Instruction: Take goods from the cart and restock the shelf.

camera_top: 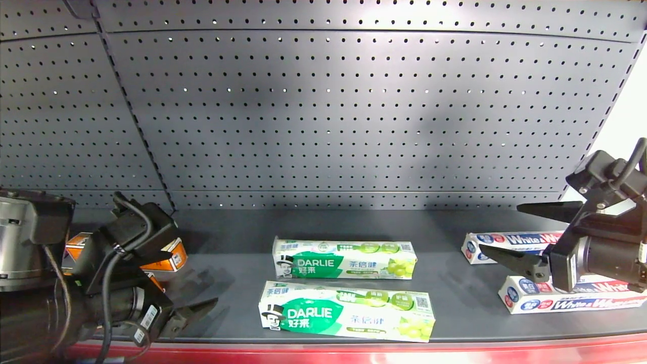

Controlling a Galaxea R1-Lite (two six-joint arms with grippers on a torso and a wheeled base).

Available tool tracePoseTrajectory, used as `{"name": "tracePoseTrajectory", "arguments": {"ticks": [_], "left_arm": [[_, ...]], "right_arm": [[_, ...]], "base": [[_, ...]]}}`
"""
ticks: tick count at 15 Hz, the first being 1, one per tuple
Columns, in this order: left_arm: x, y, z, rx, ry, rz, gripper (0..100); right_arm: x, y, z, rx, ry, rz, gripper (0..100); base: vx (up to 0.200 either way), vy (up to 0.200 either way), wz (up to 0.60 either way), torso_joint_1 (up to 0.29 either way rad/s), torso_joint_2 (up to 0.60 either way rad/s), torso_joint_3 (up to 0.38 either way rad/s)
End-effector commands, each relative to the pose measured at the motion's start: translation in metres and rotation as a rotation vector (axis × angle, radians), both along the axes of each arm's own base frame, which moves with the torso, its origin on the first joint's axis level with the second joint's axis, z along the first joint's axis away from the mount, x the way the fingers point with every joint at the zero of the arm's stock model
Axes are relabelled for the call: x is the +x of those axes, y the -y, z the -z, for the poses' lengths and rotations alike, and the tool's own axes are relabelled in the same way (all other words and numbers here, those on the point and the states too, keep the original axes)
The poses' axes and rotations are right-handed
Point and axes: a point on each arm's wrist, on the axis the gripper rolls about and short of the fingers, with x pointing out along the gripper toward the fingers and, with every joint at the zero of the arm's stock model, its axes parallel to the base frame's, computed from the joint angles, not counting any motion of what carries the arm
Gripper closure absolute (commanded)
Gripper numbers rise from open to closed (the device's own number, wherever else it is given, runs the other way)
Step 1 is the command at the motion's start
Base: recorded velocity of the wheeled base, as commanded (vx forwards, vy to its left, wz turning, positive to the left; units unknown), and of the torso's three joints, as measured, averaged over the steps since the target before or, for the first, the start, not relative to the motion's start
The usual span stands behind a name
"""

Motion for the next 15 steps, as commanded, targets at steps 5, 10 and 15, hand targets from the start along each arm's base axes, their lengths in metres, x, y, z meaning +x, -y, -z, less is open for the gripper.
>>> {"name": "tracePoseTrajectory", "arguments": {"ticks": [5, 10, 15], "left_arm": [[-0.035, -0.038, -0.032, -0.048, 0.197, -0.172, 0], [-0.103, -0.061, -0.016, -0.099, 0.313, -0.378, 0], [-0.153, -0.059, 0.032, -0.161, 0.361, -0.429, 0]], "right_arm": [[-0.011, 0.013, -0.001, 0.02, 0.05, 0.046, 0], [-0.058, 0.042, 0.005, 0.043, 0.12, 0.172, 0], [-0.086, 0.051, 0.021, 0.125, 0.107, 0.24, 0]], "base": [[0.0, 0.0, 0.0, 0.0, 0.0, 0.0], [0.0, 0.0, 0.0, 0.0, 0.0, 0.0], [0.0, 0.0, 0.0, 0.0, 0.0, 0.0]]}}
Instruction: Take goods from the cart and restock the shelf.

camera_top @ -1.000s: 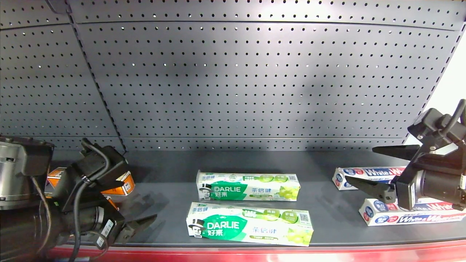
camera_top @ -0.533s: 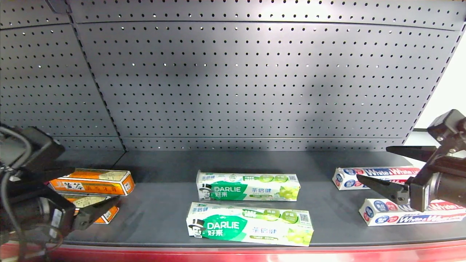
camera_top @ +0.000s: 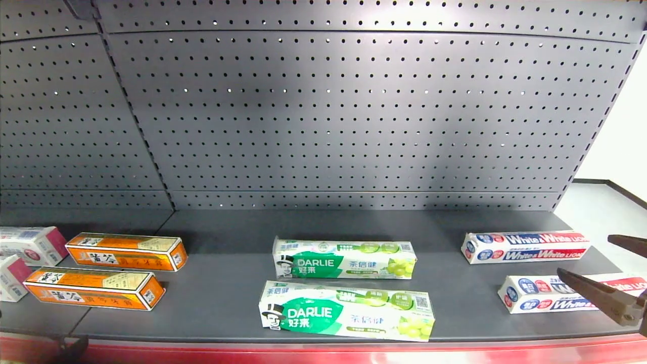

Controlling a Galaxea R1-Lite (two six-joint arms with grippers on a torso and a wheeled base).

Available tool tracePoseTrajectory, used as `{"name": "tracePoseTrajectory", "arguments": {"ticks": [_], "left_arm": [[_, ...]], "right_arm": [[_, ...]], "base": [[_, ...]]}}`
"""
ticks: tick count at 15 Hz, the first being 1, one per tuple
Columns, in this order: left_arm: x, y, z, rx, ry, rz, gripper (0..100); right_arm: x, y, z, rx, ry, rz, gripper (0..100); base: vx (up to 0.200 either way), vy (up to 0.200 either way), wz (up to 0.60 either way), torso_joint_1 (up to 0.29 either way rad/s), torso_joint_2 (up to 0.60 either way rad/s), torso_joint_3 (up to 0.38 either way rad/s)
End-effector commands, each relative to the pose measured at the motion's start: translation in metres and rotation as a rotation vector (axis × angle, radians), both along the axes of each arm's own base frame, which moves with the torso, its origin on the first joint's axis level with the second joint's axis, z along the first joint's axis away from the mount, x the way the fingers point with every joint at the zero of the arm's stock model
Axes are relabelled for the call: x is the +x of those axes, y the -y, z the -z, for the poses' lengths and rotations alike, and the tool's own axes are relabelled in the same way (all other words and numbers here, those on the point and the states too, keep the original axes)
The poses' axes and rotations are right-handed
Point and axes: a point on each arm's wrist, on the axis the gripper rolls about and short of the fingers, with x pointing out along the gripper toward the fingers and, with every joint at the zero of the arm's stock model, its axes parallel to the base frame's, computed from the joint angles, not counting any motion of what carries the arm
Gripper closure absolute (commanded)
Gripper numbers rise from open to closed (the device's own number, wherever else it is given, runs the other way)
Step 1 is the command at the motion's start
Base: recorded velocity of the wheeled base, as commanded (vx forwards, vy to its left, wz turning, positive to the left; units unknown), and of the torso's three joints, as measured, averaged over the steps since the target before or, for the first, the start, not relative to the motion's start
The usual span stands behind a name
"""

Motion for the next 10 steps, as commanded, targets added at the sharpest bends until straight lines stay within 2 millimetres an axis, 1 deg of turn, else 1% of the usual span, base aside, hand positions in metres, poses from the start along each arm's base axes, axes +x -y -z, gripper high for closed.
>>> {"name": "tracePoseTrajectory", "arguments": {"ticks": [1, 2, 3, 4, 5, 7, 10], "left_arm": [[-0.028, 0.001, 0.024, -0.001, 0.072, -0.022, 0], [-0.036, 0.001, 0.033, 0.005, 0.081, -0.063, 0], [-0.039, 0.001, 0.036, 0.002, 0.076, -0.081, 0], [-0.048, 0.001, 0.044, -0.013, 0.058, -0.115, 0], [-0.058, 0.002, 0.053, -0.025, 0.031, -0.124, 0], [-0.071, 0.004, 0.064, -0.04, 0.037, -0.127, 0], [-0.08, 0.005, 0.075, -0.054, 0.099, -0.115, 0]], "right_arm": [[-0.014, 0.004, 0.004, 0.005, 0.032, 0.023, 0], [-0.02, 0.006, 0.009, 0.006, 0.03, 0.036, 0], [-0.022, 0.006, 0.011, 0.007, 0.029, 0.041, 0], [-0.029, 0.009, 0.017, 0.007, 0.032, 0.079, 0], [-0.036, 0.011, 0.027, 0.032, 0.019, 0.115, 0], [-0.05, 0.014, 0.042, 0.066, 0.014, 0.152, 0], [-0.074, 0.017, 0.062, 0.111, 0.05, 0.217, 0]], "base": [[0.0, 0.0, 0.0, 0.0, 0.0, 0.0], [0.0, 0.0, 0.0, 0.0, 0.0, 0.0], [0.0, 0.0, 0.0, 0.0, 0.0, 0.0], [0.0, 0.0, 0.0, 0.0, 0.0, 0.0], [0.0, 0.0, 0.0, 0.0, 0.0, 0.0], [0.0, 0.0, 0.0, 0.0, 0.0, 0.0], [0.0, 0.0, 0.0, 0.0, 0.0, 0.0]]}}
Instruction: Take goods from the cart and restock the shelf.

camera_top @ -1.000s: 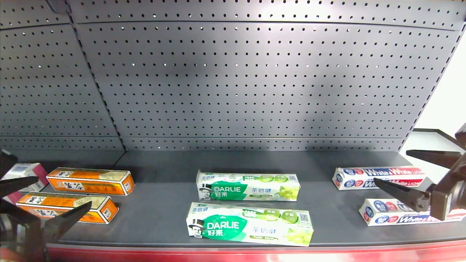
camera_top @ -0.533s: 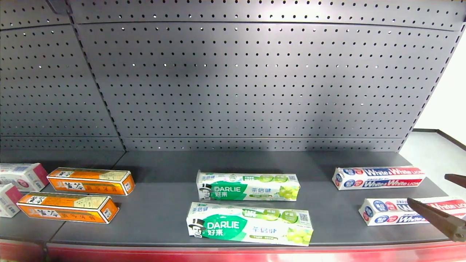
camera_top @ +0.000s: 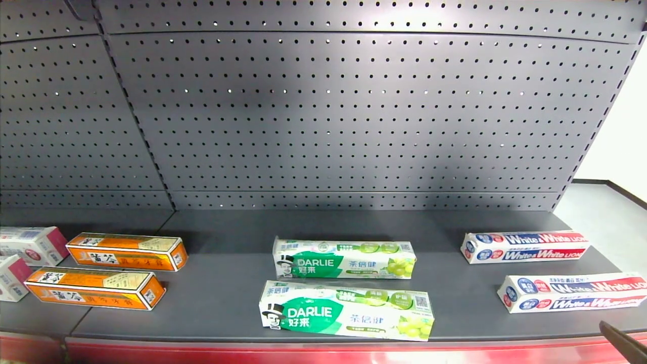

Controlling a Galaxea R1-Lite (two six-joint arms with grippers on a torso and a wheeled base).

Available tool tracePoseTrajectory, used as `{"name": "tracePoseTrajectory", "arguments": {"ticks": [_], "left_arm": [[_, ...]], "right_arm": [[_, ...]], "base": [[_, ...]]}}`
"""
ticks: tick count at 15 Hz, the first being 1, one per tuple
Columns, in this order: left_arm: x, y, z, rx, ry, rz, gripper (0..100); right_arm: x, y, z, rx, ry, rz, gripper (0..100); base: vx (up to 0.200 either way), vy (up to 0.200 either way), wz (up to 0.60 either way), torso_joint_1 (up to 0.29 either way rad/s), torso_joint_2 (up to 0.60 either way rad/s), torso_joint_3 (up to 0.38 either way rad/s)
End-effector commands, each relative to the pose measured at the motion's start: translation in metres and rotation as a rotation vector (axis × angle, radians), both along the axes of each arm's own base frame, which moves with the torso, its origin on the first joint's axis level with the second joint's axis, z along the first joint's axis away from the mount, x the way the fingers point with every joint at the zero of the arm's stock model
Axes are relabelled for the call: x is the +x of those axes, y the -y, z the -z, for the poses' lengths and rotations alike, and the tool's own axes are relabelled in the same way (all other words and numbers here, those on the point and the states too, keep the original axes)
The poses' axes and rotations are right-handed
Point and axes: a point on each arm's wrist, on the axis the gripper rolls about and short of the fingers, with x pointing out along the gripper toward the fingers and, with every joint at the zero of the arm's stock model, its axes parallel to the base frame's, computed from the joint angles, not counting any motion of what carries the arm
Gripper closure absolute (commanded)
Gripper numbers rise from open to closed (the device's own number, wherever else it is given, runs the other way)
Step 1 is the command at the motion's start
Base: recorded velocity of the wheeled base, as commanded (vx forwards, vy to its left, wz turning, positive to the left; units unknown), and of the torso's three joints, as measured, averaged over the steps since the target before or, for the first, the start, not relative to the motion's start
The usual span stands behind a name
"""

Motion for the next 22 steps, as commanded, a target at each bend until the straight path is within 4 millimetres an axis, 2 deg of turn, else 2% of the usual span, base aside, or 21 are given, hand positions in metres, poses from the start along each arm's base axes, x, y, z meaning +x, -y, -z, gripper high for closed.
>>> {"name": "tracePoseTrajectory", "arguments": {"ticks": [1, 3, 6, 8, 9, 13, 15, 16, 18, 19, 22], "left_arm": [[-0.009, 0.001, 0.007, -0.027, 0.088, 0.001, 0], [-0.008, 0.001, 0.008, -0.073, 0.093, 0.006, 0], [-0.001, 0.001, 0.014, -0.079, 0.159, 0.011, 0], [-0.001, 0.001, 0.014, -0.079, 0.159, 0.011, 0], [0.003, 0.0, 0.016, -0.078, 0.225, 0.005, 0], [0.004, 0.0, 0.019, -0.114, 0.227, 0.01, 0], [0.005, 0.0, 0.02, -0.107, 0.246, 0.064, 0], [0.004, -0.002, 0.021, -0.129, 0.244, 0.146, 0], [0.004, -0.002, 0.023, -0.157, 0.235, 0.113, 0], [0.005, -0.002, 0.022, -0.163, 0.22, 0.025, 0], [0.0, -0.003, 0.024, -0.157, 0.28, 0.052, 0]], "right_arm": [[-0.025, 0.001, 0.017, 0.037, 0.07, 0.044, 0], [-0.038, 0.001, 0.038, 0.085, 0.091, 0.076, 0], [-0.061, 0.001, 0.057, 0.116, 0.14, 0.248, 0], [-0.061, 0.001, 0.057, 0.116, 0.14, 0.248, 0], [-0.069, 0.002, 0.074, 0.132, 0.085, 0.336, 0], [-0.069, 0.001, 0.074, 0.122, 0.081, 0.324, 0], [-0.069, 0.001, 0.074, 0.121, 0.081, 0.324, 0], [-0.069, 0.001, 0.074, 0.122, 0.081, 0.324, 0], [-0.069, 0.001, 0.074, 0.121, 0.081, 0.324, 0], [-0.069, 0.001, 0.074, 0.121, 0.081, 0.324, 0], [-0.069, 0.001, 0.074, 0.121, 0.081, 0.324, 0]], "base": [[0.0, 0.0, 0.0, 0.0, 0.0, 0.0], [0.0, 0.0, 0.0, 0.0, 0.0, 0.0], [0.0, 0.0, 0.0, 0.0, 0.0, 0.0], [0.0, 0.0, 0.0, 0.0, 0.0, 0.0], [0.0, 0.0, 0.0, 0.0, 0.0, 0.0], [0.0, 0.0, 0.0, 0.0, 0.0, 0.0], [0.0, 0.0, 0.0, 0.0, 0.0, 0.0], [0.0, 0.0, 0.0, 0.0, 0.0, 0.0], [0.0, 0.0, 0.0, 0.0, 0.0, 0.0], [0.0, 0.0, 0.0, 0.0, 0.0, 0.0], [0.0, 0.0, 0.0, 0.0, 0.0, 0.0]]}}
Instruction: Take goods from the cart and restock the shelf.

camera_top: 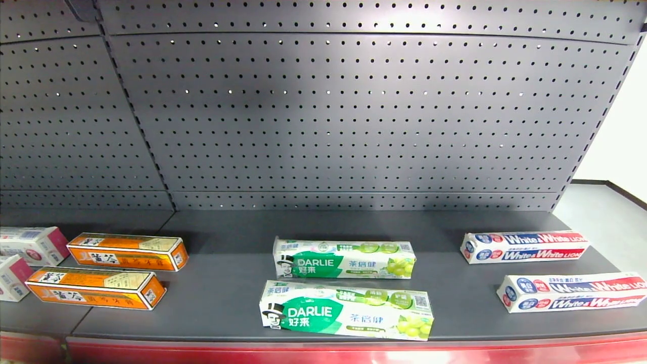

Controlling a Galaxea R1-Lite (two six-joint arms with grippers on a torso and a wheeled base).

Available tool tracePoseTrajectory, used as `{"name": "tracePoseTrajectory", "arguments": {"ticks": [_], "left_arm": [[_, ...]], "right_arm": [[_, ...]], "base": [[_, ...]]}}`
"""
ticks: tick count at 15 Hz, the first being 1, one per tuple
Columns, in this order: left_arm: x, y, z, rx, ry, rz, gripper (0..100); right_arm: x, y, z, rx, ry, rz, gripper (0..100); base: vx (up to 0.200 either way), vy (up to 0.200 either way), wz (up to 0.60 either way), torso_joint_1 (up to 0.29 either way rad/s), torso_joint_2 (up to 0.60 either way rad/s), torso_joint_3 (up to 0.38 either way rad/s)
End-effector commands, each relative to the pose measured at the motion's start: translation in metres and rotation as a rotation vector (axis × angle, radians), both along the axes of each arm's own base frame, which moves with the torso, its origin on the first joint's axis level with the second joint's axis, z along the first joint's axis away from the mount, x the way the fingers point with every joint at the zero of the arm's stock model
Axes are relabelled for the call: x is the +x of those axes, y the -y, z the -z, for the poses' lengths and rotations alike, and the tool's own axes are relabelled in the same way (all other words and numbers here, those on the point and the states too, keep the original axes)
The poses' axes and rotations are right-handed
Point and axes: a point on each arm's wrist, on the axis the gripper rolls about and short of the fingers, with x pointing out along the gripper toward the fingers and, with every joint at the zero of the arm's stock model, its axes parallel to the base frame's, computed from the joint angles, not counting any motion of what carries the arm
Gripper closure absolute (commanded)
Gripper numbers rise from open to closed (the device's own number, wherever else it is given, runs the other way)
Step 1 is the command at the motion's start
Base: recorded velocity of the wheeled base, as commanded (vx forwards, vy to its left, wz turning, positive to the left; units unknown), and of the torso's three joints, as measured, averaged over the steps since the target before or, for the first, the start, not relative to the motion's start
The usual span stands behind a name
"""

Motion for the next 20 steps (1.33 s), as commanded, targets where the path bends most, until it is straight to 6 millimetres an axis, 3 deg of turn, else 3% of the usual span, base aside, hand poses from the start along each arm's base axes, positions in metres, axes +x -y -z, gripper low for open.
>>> {"name": "tracePoseTrajectory", "arguments": {"ticks": [1, 20], "left_arm": [[-0.0034, -0.0001, 0.0013, 0.021, 0.044, -0.003, 0], [-0.004, -0.0012, 0.0016, -0.015, 0.062, -0.042, 0]], "right_arm": [[0.0003, 0.0, 0.0, 0.001, -0.004, 0.0, 0], [0.0003, 0.0, 0.0, 0.002, -0.004, 0.0, 0]], "base": [[0.0, 0.0, 0.0, 0.0, 0.0, 0.0], [-0.011, 0.0, 0.0, 0.0, 0.0, 0.0]]}}
